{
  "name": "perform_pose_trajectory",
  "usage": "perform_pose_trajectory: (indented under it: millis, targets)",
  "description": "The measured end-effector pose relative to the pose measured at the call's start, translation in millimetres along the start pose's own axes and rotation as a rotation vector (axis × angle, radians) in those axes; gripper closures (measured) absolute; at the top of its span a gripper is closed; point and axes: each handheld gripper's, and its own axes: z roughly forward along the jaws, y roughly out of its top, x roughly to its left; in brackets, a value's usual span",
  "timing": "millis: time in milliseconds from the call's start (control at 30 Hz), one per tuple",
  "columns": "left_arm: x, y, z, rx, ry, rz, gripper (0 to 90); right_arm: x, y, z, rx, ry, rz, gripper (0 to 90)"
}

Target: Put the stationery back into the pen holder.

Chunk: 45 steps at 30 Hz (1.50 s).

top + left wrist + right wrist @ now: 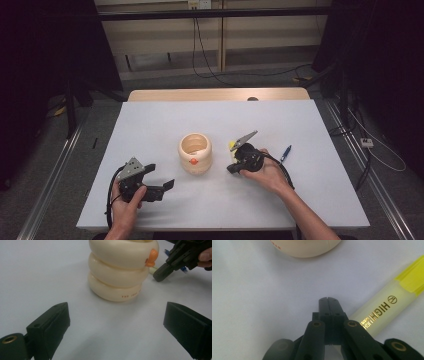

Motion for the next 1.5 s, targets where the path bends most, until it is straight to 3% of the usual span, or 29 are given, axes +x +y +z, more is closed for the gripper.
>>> perform_pose_trajectory:
  millis: [167,333,467,733,967,1200,1400,1500]
  targets:
    - [0.2,0.0,-0.2,0.004,0.000,0.004,6.8,-5.0,-5.9,-0.7,-0.037,0.031,-0.006,90.0]
    - [0.0,-0.1,0.2,0.006,0.001,0.003,6.8,-6.3,-4.2,-5.7,0.022,0.019,0.033,90.0]
    - [0.3,-0.2,0.8,0.006,0.000,-0.001,6.8,-8.1,-6.3,-11.0,0.049,-0.009,0.015,90.0]
    - [-0.3,-0.2,1.0,0.005,0.001,-0.002,6.8,-13.4,-9.1,-17.2,0.076,-0.031,0.032,90.0]
    - [0.1,0.0,1.1,0.008,0.000,0.001,6.8,-24.4,-16.2,-25.2,0.074,-0.070,0.064,90.0]
    - [0.5,-0.1,0.5,0.008,0.001,0.003,6.8,-24.7,-15.5,-25.6,0.082,-0.116,0.046,90.0]
    - [0.0,0.0,1.1,0.007,0.000,0.000,6.8,-29.7,-18.2,-28.7,0.074,-0.125,0.053,90.0]
    - [-0.3,-0.1,1.2,0.006,0.001,0.000,6.8,-30.3,-18.4,-29.8,0.068,-0.105,0.060,90.0]
